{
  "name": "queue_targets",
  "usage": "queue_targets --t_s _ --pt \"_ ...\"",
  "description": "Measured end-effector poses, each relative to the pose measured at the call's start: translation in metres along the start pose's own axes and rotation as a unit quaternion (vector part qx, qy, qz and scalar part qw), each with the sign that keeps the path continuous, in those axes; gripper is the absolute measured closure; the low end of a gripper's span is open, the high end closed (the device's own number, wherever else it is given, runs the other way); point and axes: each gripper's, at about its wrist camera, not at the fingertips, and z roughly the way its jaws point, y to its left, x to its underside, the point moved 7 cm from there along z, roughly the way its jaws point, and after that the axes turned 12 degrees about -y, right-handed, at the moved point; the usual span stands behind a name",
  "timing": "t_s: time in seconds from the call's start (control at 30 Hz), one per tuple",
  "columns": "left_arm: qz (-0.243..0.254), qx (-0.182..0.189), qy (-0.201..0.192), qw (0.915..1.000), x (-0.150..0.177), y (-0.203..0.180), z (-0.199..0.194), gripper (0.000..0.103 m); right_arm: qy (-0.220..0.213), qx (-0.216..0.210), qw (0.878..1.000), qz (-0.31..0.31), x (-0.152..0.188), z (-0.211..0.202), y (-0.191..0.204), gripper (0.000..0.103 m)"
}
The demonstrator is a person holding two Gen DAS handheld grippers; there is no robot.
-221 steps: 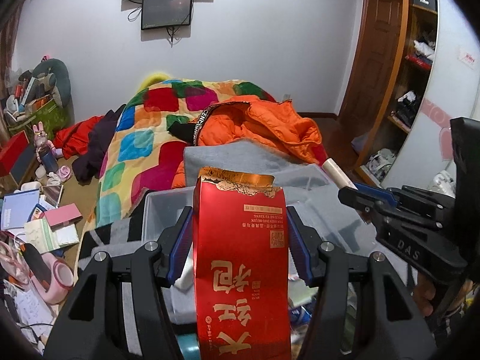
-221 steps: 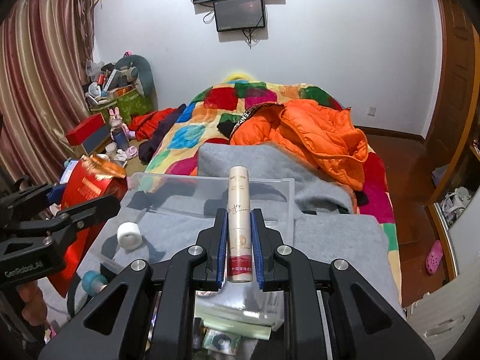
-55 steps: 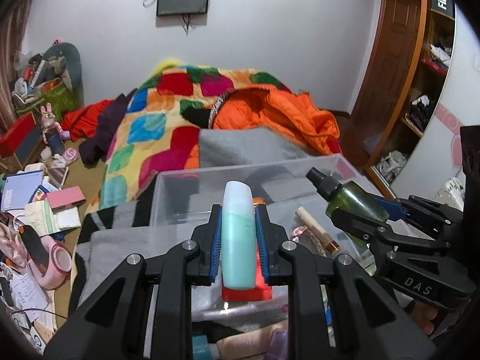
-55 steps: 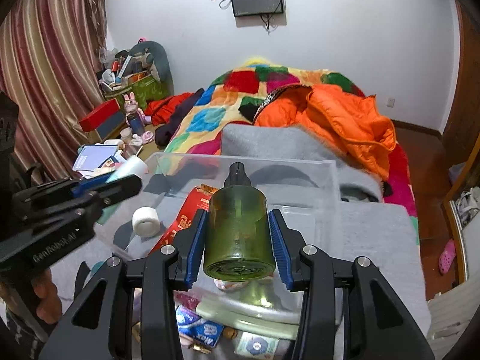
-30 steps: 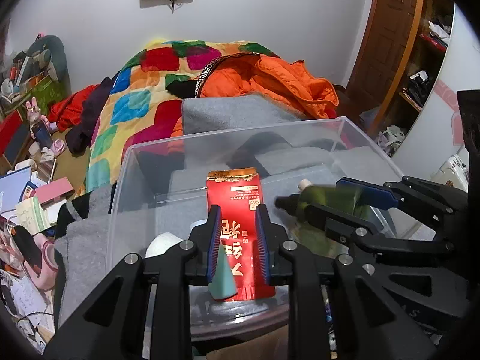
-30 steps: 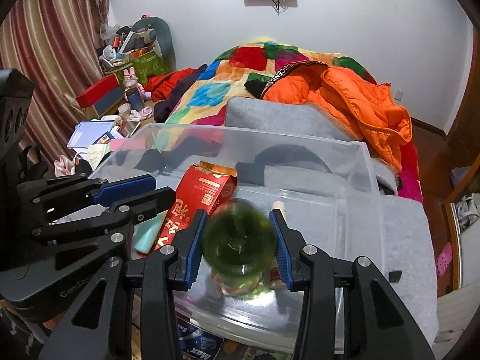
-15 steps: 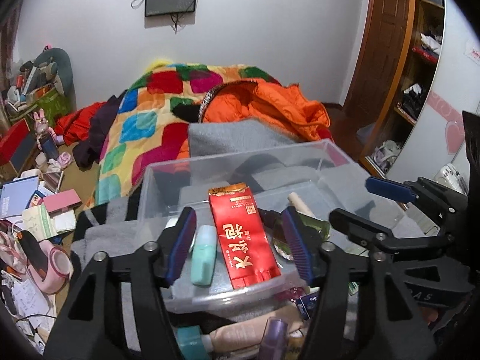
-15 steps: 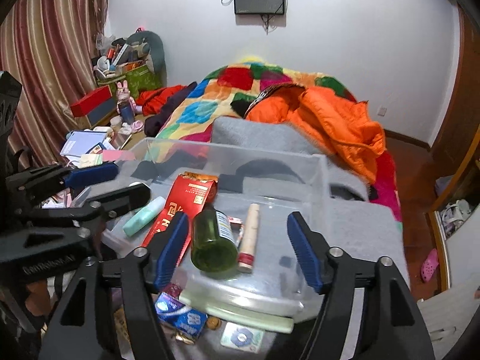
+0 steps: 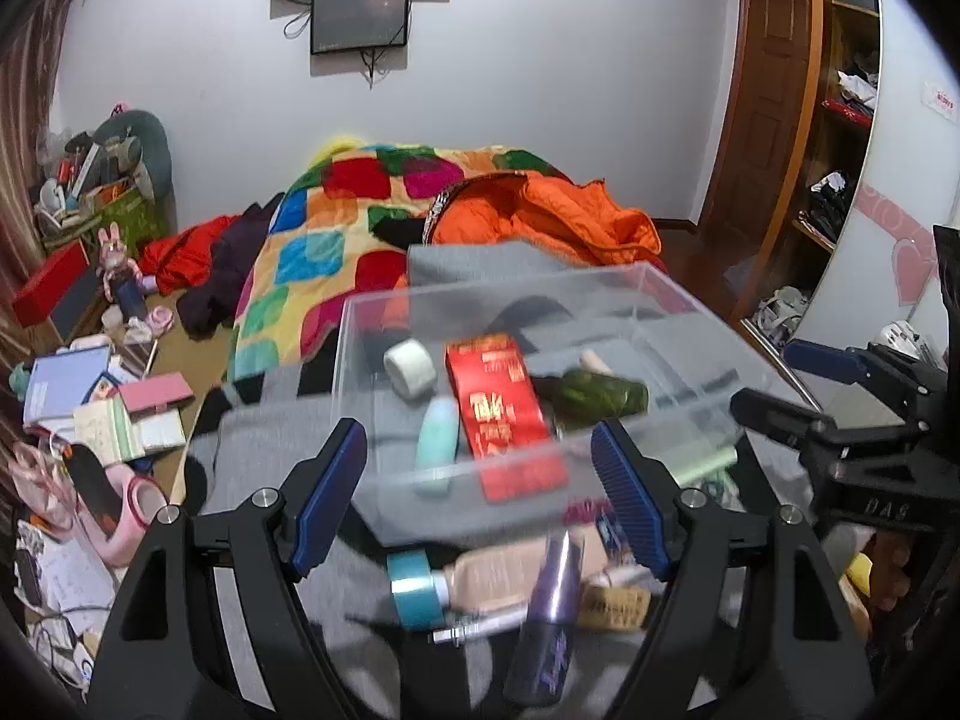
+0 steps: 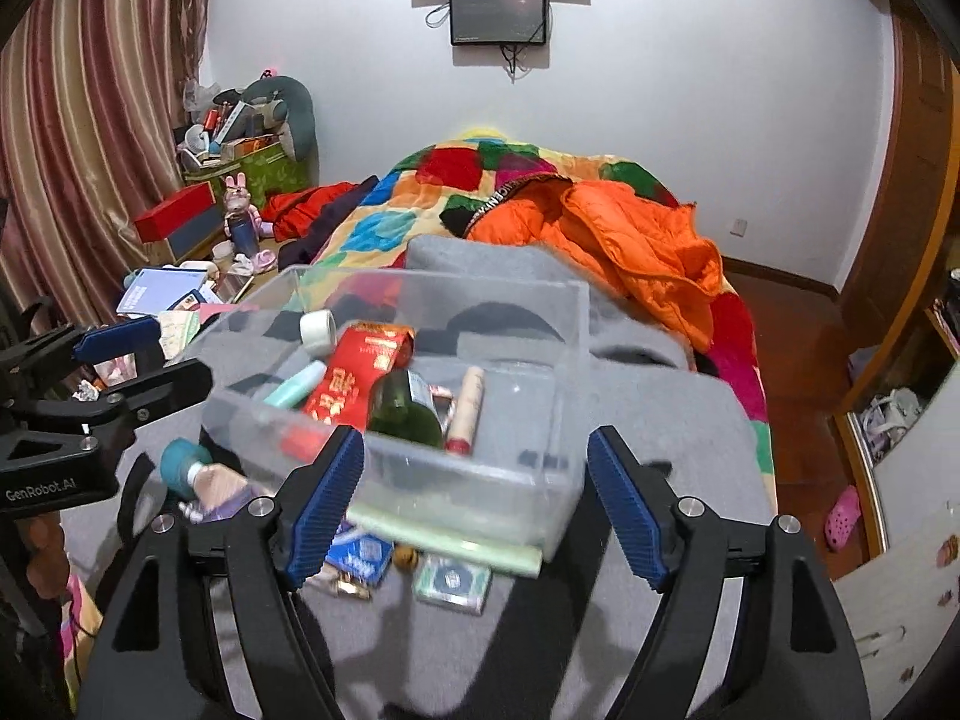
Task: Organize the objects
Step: 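Grasp the purple spray with the left gripper while the right grasps the green packet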
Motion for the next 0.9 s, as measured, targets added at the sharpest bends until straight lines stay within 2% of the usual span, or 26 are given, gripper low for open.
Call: queue_targets --t_s 0.37,0.57,0.77,0.83,0.9 --pt "-0.014 0.002 0.038 0.9992 0.054 -0.005 -0.017 0.027 0.062 0.011 0.997 0.041 0.052 0.003 -0.019 0.029" --pt "-0.026 0.008 0.060 0.9979 0.075 -0.007 -0.016 0.042 0.088 0.011 0.994 0.058 0.076 0.010 -0.018 0.029" --pt "-0.027 0.020 0.061 0.9976 0.085 -0.014 -0.017 0.046 0.096 -0.007 0.993 0.062 0.081 0.020 -0.007 0.029" --pt "-0.021 0.022 0.065 0.9974 0.086 -0.017 -0.014 0.054 0.102 -0.013 0.993 0.063 0.084 0.023 -0.002 0.032" --pt "-0.022 0.027 0.069 0.9970 0.088 -0.020 -0.011 0.061 0.103 -0.006 0.993 0.057 0.086 0.026 -0.001 0.040"
